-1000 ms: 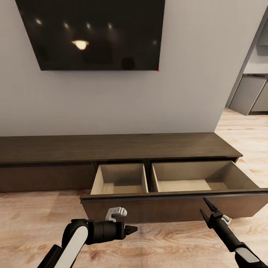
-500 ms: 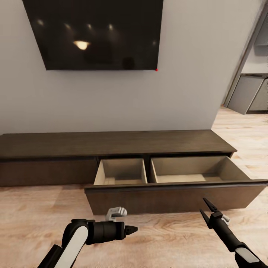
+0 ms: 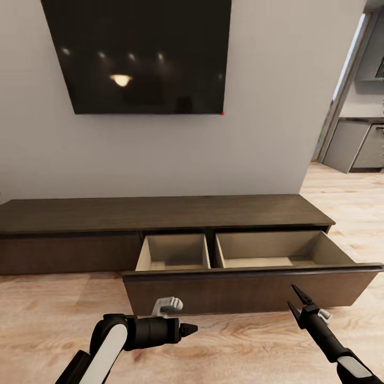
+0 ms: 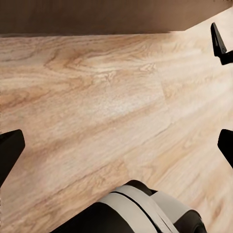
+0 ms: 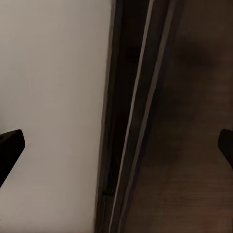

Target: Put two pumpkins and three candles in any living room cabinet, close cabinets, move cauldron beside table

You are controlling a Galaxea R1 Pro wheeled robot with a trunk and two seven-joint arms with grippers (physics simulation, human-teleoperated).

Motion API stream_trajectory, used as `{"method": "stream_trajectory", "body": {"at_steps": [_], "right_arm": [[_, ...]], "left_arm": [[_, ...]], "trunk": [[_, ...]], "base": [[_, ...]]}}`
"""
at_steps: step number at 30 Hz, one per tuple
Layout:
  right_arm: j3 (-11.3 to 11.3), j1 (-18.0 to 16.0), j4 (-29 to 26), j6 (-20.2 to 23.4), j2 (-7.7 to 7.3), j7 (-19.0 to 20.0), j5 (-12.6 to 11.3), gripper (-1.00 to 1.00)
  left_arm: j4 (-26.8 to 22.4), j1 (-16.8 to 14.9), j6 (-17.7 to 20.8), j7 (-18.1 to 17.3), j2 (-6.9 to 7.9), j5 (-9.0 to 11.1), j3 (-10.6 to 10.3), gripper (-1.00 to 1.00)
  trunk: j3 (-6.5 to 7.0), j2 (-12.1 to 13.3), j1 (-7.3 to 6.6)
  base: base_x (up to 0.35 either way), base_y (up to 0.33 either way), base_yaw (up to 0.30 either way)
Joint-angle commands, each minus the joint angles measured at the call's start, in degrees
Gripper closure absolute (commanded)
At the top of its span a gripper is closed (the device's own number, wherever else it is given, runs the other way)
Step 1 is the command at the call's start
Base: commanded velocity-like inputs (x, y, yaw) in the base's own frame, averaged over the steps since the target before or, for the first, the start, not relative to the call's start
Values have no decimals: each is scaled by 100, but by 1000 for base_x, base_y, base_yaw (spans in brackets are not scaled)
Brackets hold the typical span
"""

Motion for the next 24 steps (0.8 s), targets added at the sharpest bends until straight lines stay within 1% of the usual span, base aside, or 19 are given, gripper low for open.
{"method": "stream_trajectory", "body": {"at_steps": [1, 5, 8, 10, 12, 13, 14, 17, 24], "right_arm": [[16, -1, 5, 17, 1, 10, -50, -100], [16, 38, 7, -236, -4, 8, -48, -100], [15, 286, -25, -316, -10, 24, -47, -100], [15, 345, -38, -327, -14, 30, -47, -100], [16, 453, -49, -334, -65, 47, -47, -100], [17, 567, -56, -337, -114, 55, -47, -100], [18, 685, -67, -339, -145, 61, -47, -100], [19, 826, -84, -340, -178, 67, -47, -100], [12, 921, -93, -342, -205, 46, -44, -100]], "left_arm": [[3, -6, 12, 51, 2, 44, -8, -100], [47, -13, 12, 51, -1, 36, -11, -100], [71, -20, 12, 55, -5, 28, -11, -100], [77, -22, 12, 56, -6, 23, -11, -100], [80, -23, 12, 53, -6, 19, -15, -100], [81, -24, 12, 52, -7, 17, -25, -100], [84, -24, 12, 51, -7, 16, -62, -100], [87, -24, 12, 50, -7, 15, -176, -100], [92, -25, 12, 57, -7, 14, -277, -100]], "trunk": [[18, 0, -4], [106, 5, -14], [173, 9, -22], [217, 12, -27], [261, 14, -32], [283, 16, -35], [306, 17, -37], [372, 21, -45], [527, 30, -63]], "base": [[0, 0, 0], [0, 0, 0], [0, 0, 0], [0, 0, 0], [0, 0, 0], [0, 0, 0], [0, 0, 0], [0, 0, 0], [0, 0, 0]]}}
